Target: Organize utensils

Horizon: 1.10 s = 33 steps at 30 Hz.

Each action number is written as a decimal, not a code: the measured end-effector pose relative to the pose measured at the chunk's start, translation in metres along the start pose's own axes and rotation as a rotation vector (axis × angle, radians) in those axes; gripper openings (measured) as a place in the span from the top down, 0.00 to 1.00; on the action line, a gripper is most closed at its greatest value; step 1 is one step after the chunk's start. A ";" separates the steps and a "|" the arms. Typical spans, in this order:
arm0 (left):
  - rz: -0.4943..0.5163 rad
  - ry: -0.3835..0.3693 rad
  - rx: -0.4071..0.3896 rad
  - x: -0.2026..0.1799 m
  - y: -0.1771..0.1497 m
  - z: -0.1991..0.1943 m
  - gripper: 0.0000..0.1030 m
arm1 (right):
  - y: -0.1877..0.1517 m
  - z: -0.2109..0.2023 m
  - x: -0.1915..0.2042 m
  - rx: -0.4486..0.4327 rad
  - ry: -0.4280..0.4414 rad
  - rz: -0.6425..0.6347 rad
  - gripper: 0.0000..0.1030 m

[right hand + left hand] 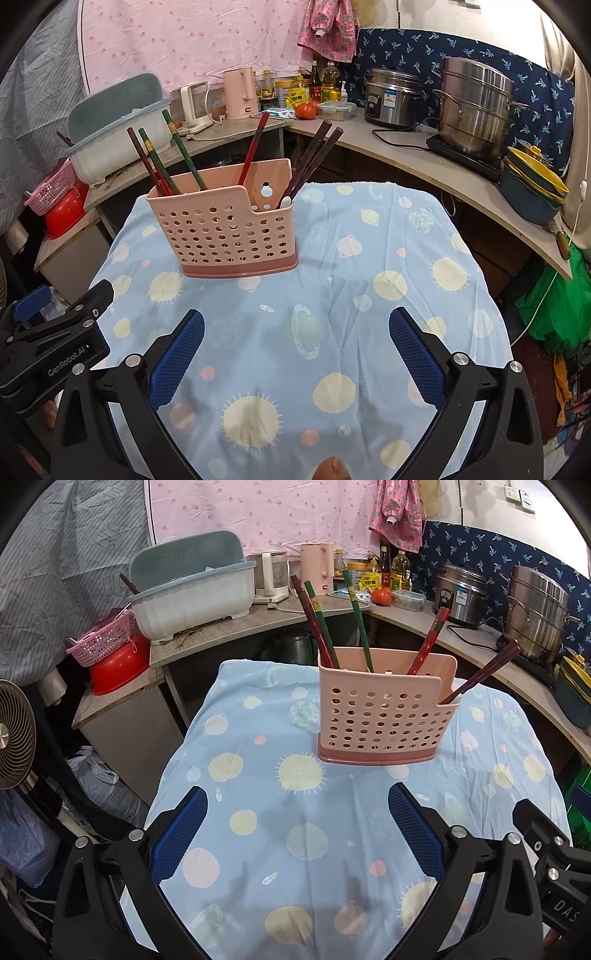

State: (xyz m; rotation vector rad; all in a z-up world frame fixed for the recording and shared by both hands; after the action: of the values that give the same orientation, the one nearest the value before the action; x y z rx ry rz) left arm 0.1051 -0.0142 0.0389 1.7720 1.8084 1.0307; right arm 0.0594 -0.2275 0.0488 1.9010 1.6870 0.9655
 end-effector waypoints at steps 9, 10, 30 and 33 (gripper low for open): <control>0.020 -0.009 0.029 -0.005 0.001 0.006 0.09 | 0.002 0.002 0.000 0.000 0.001 -0.002 0.06; 0.021 -0.009 0.032 -0.005 0.001 0.007 0.09 | 0.002 0.003 0.000 0.001 0.001 -0.002 0.06; 0.019 0.007 0.037 -0.009 0.004 0.016 0.09 | 0.008 0.010 -0.007 0.008 0.000 0.012 0.06; 0.016 0.008 0.037 -0.008 0.003 0.016 0.09 | 0.008 0.010 -0.007 0.007 0.001 0.013 0.06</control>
State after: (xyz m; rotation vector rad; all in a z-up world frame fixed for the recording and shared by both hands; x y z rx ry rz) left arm 0.1202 -0.0187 0.0292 1.8091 1.8320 1.0181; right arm 0.0718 -0.2347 0.0461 1.9188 1.6827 0.9665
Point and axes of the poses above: each gripper's, at about its wrist camera, not at the fingertips, and z roughly the way its jaws point, x to its left, y to its top, the point moved 1 cm from there along z, roughly the way its jaws point, and after that the axes turned 15 degrees about y, right-handed, at the moved point
